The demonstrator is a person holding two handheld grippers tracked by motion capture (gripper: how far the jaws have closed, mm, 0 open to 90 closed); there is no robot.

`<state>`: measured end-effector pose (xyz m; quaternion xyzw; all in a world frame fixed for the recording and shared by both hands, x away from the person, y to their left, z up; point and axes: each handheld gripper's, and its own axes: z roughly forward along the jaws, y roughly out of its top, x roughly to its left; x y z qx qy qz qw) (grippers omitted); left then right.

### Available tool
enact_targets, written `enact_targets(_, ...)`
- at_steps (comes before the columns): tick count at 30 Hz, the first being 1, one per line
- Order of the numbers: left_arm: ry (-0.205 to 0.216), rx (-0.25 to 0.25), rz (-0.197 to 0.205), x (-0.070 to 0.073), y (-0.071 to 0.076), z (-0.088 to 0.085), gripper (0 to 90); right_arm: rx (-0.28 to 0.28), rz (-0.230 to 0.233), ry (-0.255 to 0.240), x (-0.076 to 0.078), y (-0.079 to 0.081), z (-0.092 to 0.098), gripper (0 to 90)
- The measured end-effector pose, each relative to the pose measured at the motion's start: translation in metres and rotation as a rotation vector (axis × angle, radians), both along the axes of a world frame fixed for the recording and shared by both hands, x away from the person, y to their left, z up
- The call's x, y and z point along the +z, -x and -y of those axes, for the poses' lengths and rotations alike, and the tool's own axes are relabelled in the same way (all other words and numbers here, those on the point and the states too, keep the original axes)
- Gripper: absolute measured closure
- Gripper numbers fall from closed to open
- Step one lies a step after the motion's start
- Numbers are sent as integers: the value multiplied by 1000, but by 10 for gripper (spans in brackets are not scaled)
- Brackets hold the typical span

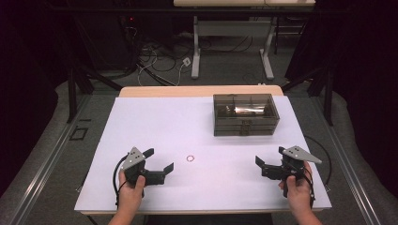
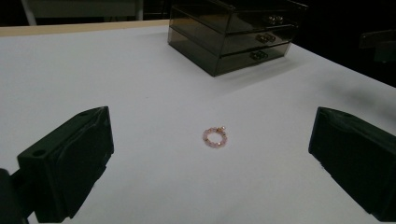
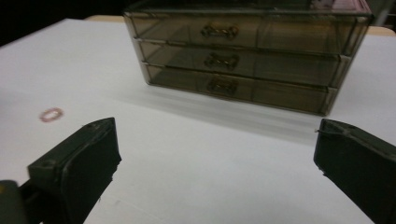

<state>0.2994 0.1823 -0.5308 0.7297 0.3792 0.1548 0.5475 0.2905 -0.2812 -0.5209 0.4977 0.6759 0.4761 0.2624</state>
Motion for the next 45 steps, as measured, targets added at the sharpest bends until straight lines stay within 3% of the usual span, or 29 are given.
enact_targets(1,-2,-4,-5,0,-1,0,1,-18,1,20,-2,-1,0,46)
enact_targets(5,-3,2,-20,-2,0,0,1,-67,0,15,-5,0,-1,146)
enact_targets(7,-8,4,-19,-2,0,-1,1,-57,2,4,-5,-2,-1,144)
enact_targets(11,-10,7,-34,-5,2,-2,1,-48,3,12,-5,-2,-5,145)
enact_targets(17,-23,7,-23,-4,5,-3,1,-38,26,40,-6,-4,-9,153)
enact_targets(25,-16,24,-24,-4,10,-5,1,-45,10,13,-8,-9,-5,199)
enact_targets(33,-10,28,-24,-4,11,-6,1,-31,32,7,-11,-12,-6,242)
enact_targets(41,-8,29,-29,-5,11,-7,1,-12,-3,11,-12,-14,-6,268)
enact_targets(45,-3,31,-34,-5,11,-7,1,-24,2,21,-10,-15,-7,269)
